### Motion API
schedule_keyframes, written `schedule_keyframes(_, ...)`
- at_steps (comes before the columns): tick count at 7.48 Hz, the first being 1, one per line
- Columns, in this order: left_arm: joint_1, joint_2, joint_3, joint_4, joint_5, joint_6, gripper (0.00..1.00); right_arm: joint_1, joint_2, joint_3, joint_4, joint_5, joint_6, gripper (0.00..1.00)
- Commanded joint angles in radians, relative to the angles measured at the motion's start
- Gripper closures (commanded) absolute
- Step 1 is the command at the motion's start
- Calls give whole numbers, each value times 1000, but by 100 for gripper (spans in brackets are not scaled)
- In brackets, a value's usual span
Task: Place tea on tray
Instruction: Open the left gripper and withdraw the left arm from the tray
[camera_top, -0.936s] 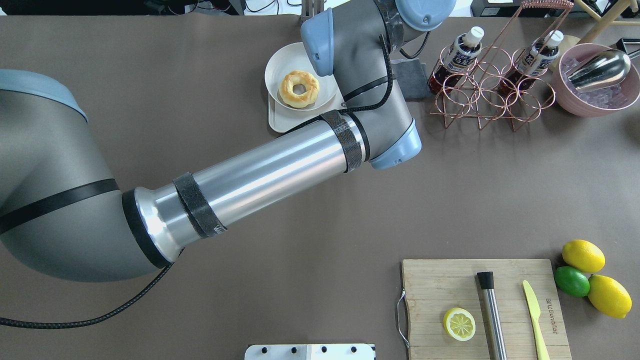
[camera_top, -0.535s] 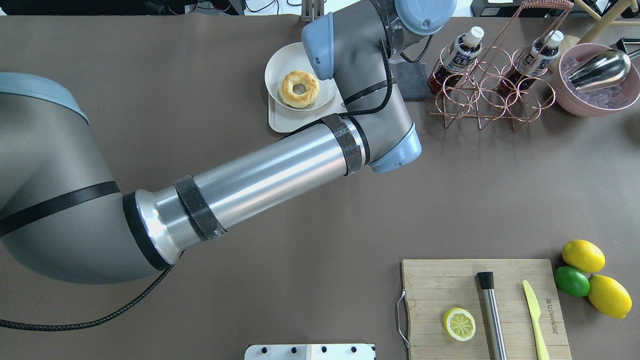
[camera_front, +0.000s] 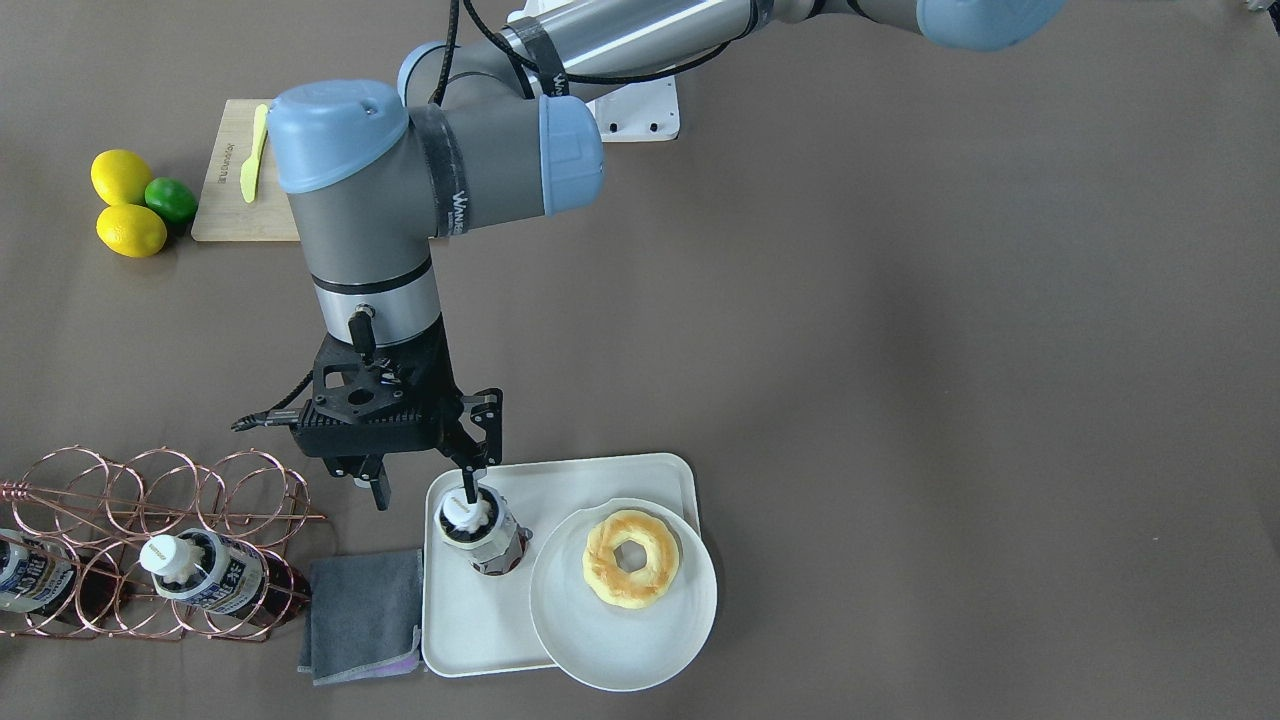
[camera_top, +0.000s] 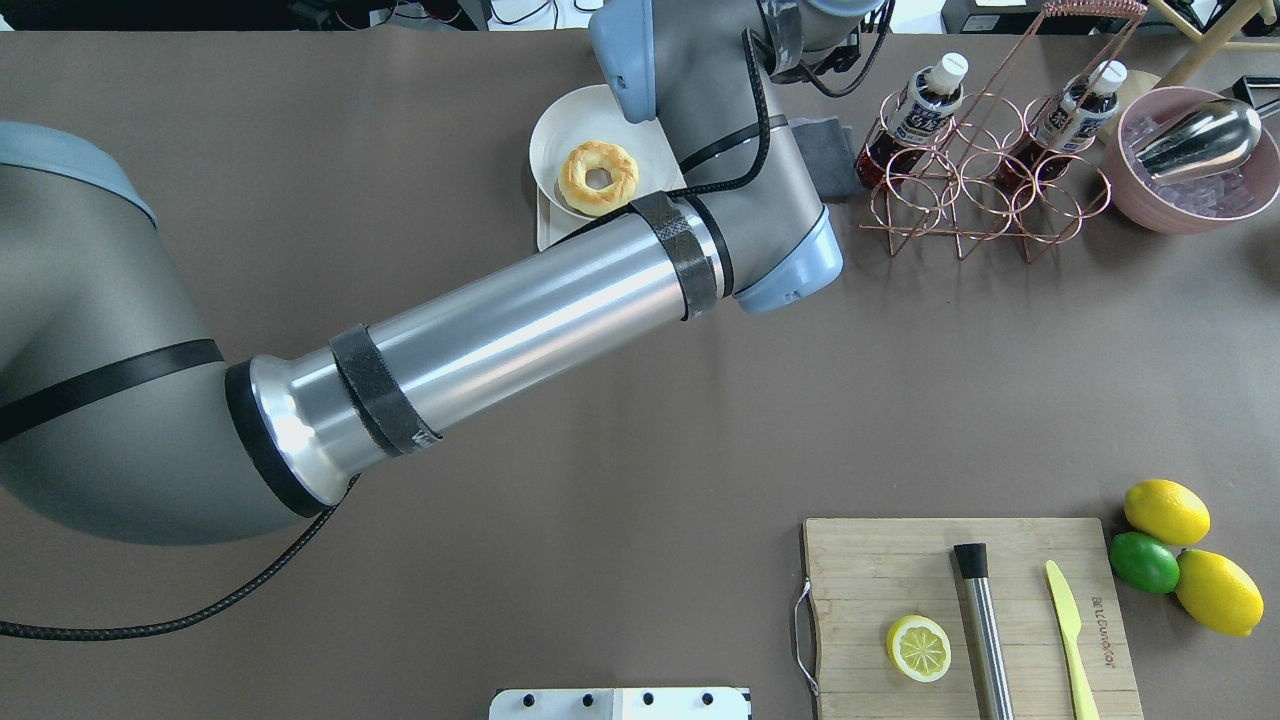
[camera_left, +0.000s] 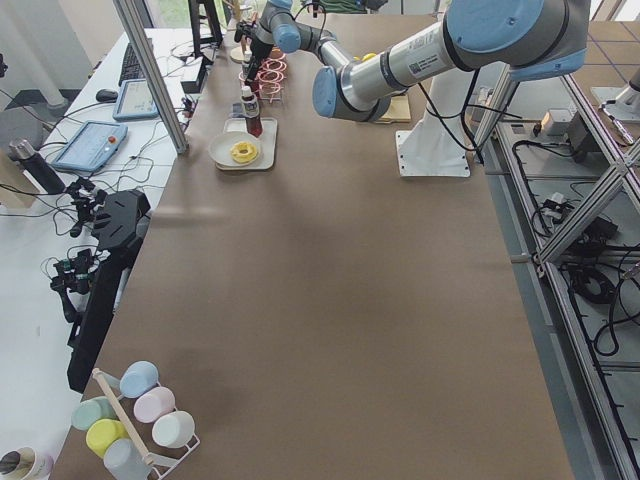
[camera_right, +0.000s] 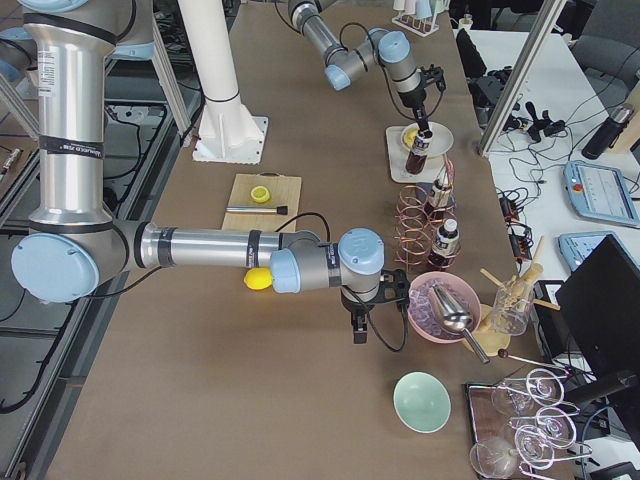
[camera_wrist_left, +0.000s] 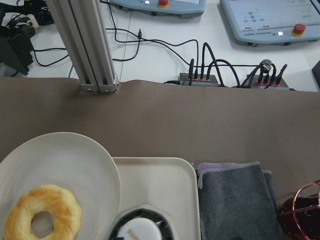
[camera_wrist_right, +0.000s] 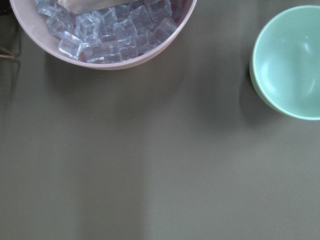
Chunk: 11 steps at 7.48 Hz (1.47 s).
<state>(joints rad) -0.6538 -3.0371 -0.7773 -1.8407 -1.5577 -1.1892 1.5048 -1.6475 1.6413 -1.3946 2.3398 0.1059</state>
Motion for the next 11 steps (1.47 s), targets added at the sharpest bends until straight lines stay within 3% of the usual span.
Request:
schedule_keyframes(1, -76, 14, -158, 119, -146, 11, 2, 0, 0, 2, 6, 0, 0, 0)
schedule_keyframes(2, -88, 112, -321, 185, -191, 16, 2, 0, 0, 2, 6, 0, 0, 0)
schedule_keyframes(4, -137, 408, -692, 279, -289, 139, 2, 0, -15, 0, 6, -2, 0, 0)
schedule_keyframes(6, -174, 718, -1033, 366, -311, 283, 2, 0, -21, 0, 8, 0, 0, 0)
schedule_keyframes(8, -242, 950, -1163, 380, -312, 460, 2, 0, -28, -1, 8, -2, 0, 0)
schedule_keyframes(9, -326, 1051, -1166, 382, -346, 661, 1, 0, -38, 0, 8, -2, 0, 0)
schedule_keyframes(11, -632, 1232, -1105, 383, -517, 1179, 1, 0, -40, 0, 8, -2, 1, 0)
